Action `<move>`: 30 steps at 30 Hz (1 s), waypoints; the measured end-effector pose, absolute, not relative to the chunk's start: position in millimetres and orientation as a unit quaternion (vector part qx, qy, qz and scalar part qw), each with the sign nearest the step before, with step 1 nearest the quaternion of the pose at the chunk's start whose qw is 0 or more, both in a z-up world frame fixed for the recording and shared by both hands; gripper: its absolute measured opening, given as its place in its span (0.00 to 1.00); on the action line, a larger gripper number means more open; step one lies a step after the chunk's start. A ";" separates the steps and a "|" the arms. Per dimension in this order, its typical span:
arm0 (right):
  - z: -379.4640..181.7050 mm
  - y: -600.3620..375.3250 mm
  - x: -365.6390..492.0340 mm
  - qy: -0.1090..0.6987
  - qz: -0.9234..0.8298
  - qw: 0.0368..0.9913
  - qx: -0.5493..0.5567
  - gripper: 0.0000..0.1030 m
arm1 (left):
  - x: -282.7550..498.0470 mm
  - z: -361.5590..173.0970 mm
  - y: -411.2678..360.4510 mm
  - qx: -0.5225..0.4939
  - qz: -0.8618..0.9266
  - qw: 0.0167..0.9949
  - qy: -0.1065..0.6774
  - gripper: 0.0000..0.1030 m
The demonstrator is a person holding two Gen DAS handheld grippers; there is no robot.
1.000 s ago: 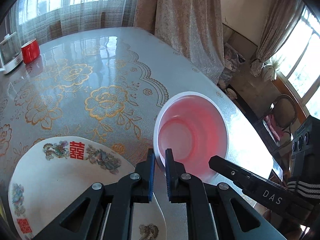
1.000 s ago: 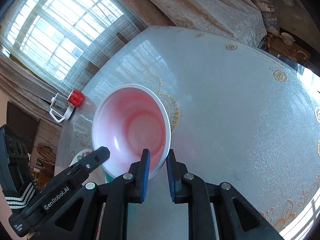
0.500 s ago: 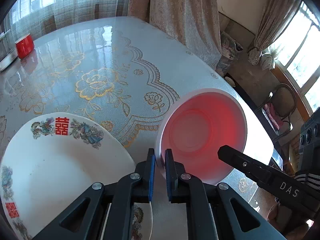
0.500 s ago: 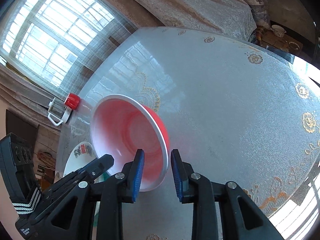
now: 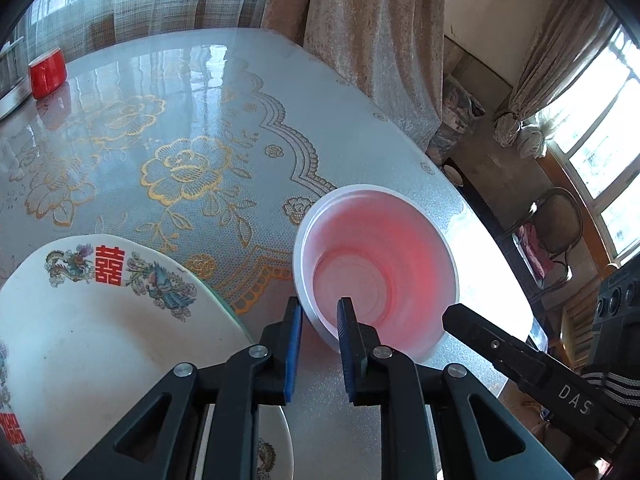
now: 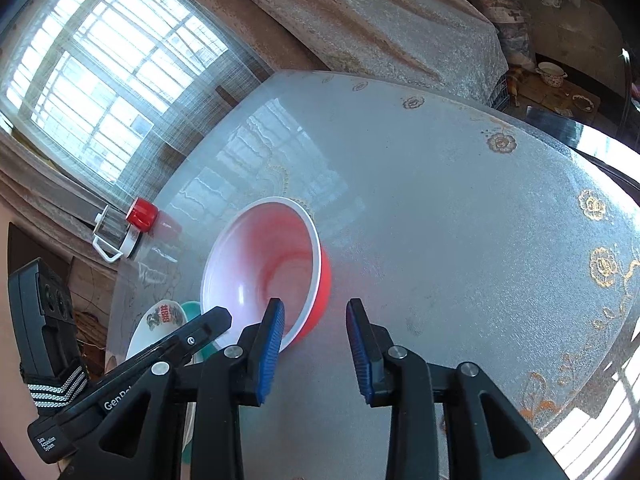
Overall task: Organize plates and bowls
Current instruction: 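Lift the red bowl with the right gripper toward the plate stack, then carry the red bowl with the right gripper over the steel bowl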
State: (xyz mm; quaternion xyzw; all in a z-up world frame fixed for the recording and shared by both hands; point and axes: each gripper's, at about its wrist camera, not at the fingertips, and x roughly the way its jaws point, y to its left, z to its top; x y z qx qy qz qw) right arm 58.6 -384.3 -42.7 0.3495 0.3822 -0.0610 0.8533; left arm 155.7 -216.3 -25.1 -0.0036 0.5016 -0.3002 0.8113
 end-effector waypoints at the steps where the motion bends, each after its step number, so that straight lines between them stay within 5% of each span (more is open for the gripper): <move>1: -43.0 -384.6 58.4 0.382 -0.062 0.854 0.349 0.31 | 154.7 -25.2 -215.4 -0.004 -0.301 0.812 0.501 0.17; 5: -40.3 -384.6 55.7 0.368 -0.064 0.860 0.347 0.30 | 153.3 -24.3 -217.6 0.001 -0.306 0.814 0.494 0.17; 11: -35.3 -375.5 54.7 0.361 -0.067 0.873 0.320 0.15 | 149.5 -24.5 -222.6 0.006 -0.308 0.817 0.487 0.16; 30: -13.4 -367.8 34.8 0.334 -0.051 0.881 0.331 0.15 | 112.5 13.5 -196.3 0.023 -0.325 0.850 0.414 0.16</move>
